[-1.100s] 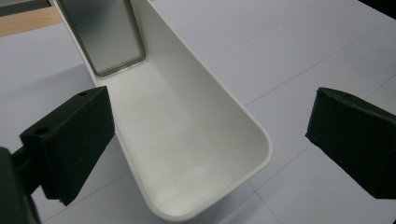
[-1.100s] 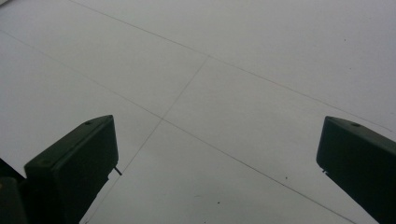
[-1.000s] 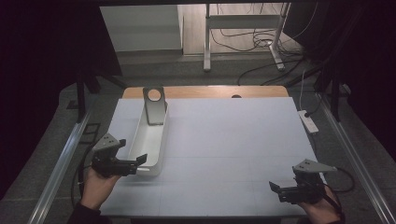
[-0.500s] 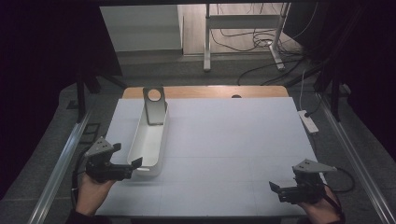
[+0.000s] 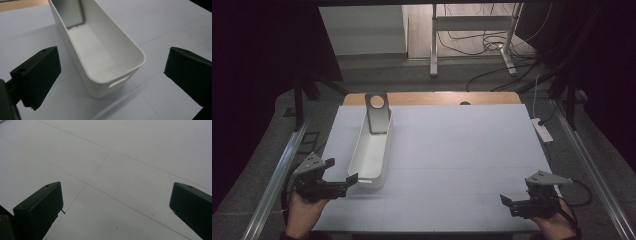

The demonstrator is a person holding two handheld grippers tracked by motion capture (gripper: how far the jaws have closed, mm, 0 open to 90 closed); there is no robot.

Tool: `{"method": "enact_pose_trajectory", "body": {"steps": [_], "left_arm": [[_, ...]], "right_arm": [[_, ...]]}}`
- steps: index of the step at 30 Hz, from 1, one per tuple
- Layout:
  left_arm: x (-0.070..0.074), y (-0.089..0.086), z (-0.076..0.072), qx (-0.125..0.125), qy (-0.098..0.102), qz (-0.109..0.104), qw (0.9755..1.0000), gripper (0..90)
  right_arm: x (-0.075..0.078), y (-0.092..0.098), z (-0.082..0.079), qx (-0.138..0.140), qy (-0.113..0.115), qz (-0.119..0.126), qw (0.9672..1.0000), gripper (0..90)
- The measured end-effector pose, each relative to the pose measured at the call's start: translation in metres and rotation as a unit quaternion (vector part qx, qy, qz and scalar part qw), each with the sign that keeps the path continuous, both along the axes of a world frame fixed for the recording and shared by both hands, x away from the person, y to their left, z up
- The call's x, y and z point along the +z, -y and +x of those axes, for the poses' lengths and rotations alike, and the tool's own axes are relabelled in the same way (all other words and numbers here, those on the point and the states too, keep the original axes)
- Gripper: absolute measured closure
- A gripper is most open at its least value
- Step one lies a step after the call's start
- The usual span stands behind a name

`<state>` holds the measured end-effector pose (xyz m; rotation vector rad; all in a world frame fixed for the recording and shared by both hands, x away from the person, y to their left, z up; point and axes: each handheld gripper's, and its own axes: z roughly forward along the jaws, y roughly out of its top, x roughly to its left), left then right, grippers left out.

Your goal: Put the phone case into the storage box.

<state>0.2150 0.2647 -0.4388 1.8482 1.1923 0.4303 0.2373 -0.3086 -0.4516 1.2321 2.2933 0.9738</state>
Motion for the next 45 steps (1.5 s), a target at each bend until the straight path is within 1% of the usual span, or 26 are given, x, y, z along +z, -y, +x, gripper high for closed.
{"method": "enact_pose_trajectory", "body": {"steps": [18,31,45], "left_arm": [[-0.003,-0.009,-0.016,0.01,-0.002,0.002,0.9999,0.3],[-0.006,-0.017,-0.03,0.023,-0.002,0.009,0.9997,0.0],[-0.012,-0.026,-0.044,0.036,-0.002,0.01,0.9993,0.0]], "right_arm": [[0.0,0.0,0.0,0.0,0.001,0.0,1.0,0.0],[0.0,0.0,0.0,0.0,0.002,0.0,1.0,0.0],[0.0,0.0,0.0,-0.001,0.003,-0.001,1.0,0.0]]}}
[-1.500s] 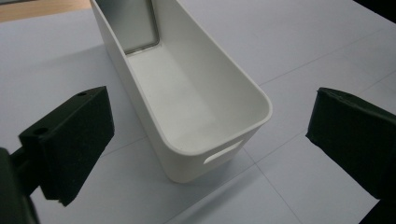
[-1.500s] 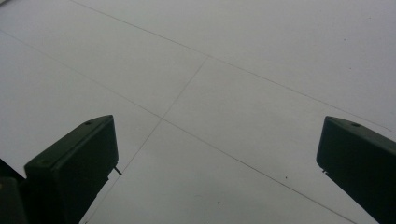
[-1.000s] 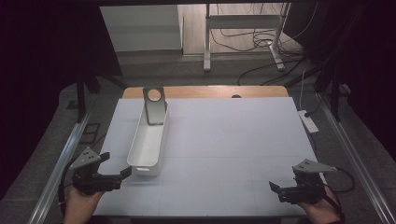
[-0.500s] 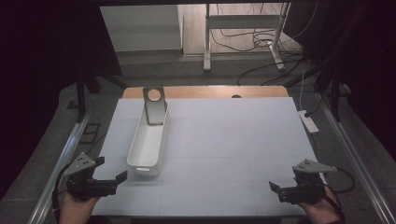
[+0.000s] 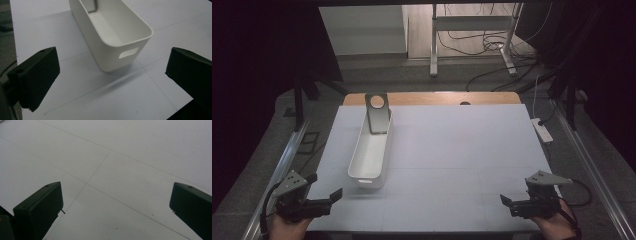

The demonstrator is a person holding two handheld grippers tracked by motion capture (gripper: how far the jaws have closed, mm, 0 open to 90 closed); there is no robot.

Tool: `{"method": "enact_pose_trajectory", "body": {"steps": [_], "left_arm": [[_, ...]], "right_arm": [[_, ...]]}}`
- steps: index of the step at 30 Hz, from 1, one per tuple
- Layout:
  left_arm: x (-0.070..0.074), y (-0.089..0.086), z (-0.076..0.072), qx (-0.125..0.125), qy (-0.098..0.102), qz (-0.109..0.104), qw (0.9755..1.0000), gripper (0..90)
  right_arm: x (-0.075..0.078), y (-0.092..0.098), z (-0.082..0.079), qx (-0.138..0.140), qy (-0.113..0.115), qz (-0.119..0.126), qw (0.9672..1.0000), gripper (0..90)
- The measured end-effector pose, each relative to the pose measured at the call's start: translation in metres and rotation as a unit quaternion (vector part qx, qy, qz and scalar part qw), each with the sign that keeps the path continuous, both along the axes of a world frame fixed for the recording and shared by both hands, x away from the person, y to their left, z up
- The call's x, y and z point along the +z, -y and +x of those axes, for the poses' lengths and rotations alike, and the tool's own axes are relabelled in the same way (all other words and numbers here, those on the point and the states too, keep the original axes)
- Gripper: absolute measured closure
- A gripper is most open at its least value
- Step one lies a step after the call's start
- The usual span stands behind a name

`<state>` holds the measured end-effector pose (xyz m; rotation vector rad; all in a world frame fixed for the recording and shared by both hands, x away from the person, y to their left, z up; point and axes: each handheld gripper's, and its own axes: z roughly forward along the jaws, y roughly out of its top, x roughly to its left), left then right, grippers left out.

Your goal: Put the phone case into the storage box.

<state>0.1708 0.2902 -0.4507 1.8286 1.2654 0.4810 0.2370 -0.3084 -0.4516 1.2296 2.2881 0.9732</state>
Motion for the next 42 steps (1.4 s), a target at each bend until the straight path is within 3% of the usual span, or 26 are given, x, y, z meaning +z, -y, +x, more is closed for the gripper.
{"method": "enact_pose_trajectory", "body": {"steps": [19,32,42], "left_arm": [[-0.011,-0.005,-0.012,0.018,-0.009,0.016,0.9997,0.0],[-0.022,-0.003,-0.017,0.013,-0.025,0.03,0.9992,0.0],[-0.022,0.0,-0.018,0.018,-0.023,0.042,0.9987,0.0]], "right_arm": [[0.0,0.0,0.0,0.0,0.0,0.0,1.0,0.0],[0.0,0.0,0.0,-0.001,-0.001,0.0,1.0,0.0],[0.0,-0.001,0.0,0.0,-0.002,-0.002,1.0,0.0]]}}
